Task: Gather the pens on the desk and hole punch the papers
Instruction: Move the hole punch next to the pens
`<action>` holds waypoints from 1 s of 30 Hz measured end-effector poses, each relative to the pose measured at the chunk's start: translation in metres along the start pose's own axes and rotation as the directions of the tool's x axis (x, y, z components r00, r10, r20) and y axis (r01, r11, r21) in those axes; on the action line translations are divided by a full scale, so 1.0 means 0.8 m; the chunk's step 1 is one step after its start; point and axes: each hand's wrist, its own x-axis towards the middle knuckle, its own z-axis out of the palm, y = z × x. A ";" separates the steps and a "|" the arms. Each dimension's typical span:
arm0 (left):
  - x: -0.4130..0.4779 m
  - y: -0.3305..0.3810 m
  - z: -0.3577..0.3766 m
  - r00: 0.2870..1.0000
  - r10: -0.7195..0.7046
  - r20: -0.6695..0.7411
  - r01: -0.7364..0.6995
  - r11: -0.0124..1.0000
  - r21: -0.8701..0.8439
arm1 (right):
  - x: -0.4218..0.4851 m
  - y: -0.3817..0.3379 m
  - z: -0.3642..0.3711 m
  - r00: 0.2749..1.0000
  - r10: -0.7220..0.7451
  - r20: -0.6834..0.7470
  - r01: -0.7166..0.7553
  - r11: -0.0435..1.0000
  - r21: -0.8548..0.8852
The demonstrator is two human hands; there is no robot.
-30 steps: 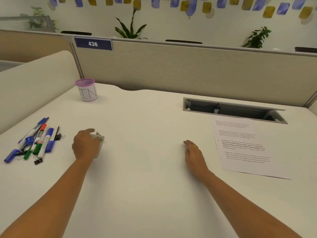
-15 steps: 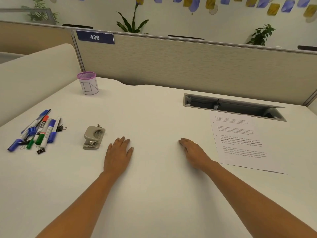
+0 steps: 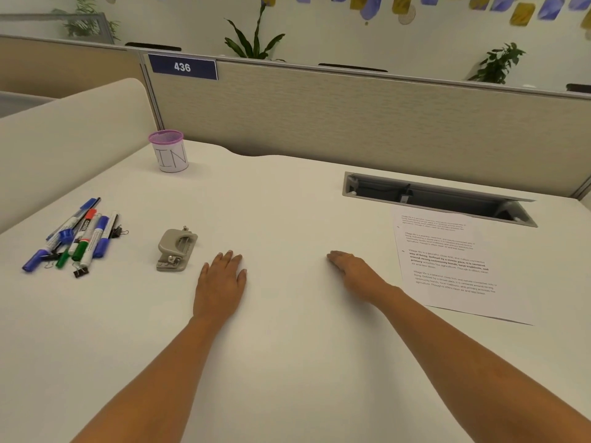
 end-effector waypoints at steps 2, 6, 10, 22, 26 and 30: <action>0.000 0.000 0.000 1.000 0.002 -0.003 -0.002 1.000 0.008 | -0.010 0.004 0.004 0.999 -0.042 0.016 0.043 0.997 -0.060; 0.001 0.000 0.001 1.000 -0.003 0.003 0.003 1.000 -0.012 | -0.033 0.008 0.007 0.997 -0.076 0.018 0.077 0.992 -0.095; 0.001 0.000 0.000 1.000 -0.011 0.006 0.011 1.000 -0.030 | -0.051 0.008 0.007 0.982 -0.188 0.021 0.189 0.961 -0.202; -0.001 0.000 0.002 1.000 -0.019 -0.012 0.018 0.999 -0.043 | -0.053 -0.028 0.005 0.998 -0.021 -0.059 0.014 0.993 -0.114; -0.001 0.000 0.001 1.000 -0.011 -0.015 0.010 0.999 -0.036 | -0.046 -0.030 0.000 0.998 -0.044 -0.045 0.032 0.972 -0.232; 0.001 -0.001 0.002 1.000 -0.010 -0.015 0.009 0.999 -0.035 | -0.040 -0.031 -0.003 0.996 -0.080 -0.032 0.065 0.943 -0.326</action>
